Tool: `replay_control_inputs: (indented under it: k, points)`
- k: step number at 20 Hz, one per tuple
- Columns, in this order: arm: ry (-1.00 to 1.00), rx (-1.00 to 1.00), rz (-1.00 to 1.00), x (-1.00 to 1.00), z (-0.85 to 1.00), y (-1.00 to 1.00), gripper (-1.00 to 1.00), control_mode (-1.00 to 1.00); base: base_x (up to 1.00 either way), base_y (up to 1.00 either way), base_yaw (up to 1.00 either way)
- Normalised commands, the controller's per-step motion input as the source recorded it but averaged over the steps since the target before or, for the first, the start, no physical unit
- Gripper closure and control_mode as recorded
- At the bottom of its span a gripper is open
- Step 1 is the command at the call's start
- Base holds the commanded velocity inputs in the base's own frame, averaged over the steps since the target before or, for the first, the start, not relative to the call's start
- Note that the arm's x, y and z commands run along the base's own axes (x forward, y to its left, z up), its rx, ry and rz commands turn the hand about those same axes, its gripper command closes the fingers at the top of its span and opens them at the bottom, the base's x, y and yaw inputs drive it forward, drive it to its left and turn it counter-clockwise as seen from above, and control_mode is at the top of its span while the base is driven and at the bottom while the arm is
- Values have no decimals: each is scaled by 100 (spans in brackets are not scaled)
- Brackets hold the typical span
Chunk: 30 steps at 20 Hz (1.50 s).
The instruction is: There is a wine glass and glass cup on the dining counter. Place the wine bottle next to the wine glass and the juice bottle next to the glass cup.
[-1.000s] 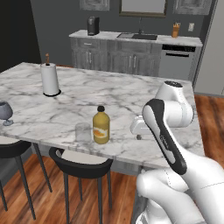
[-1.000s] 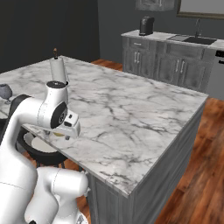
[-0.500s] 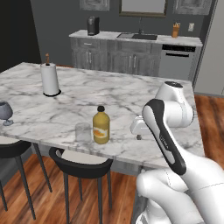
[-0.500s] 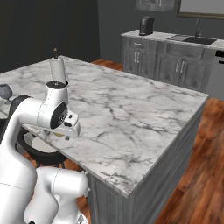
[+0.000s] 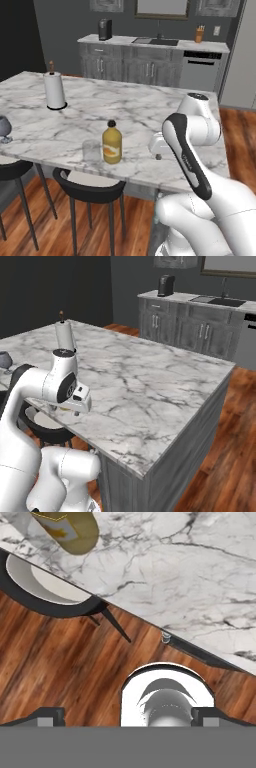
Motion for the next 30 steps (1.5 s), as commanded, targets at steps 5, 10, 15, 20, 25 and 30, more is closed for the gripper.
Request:
replay_control_inputs:
  k: [5, 10, 15, 20, 25, 30]
  points:
    - [0, 0, 0, 0, 0, 0, -100, 100, -42, -39, -17]
    - [0, 0, 0, 0, 0, 0, -100, 100, -51, -16, -19]
    - [0, 0, 0, 0, 0, 0, -100, 100, -62, 21, -13]
    - [0, 0, 0, 0, 0, 0, -100, 100, -70, 24, -11]
    - [0, 0, 0, 0, 0, 0, -100, 100, -54, -7, -33]
    - [0, 0, 0, 0, 0, 0, -100, 100, -4, -10, -82]
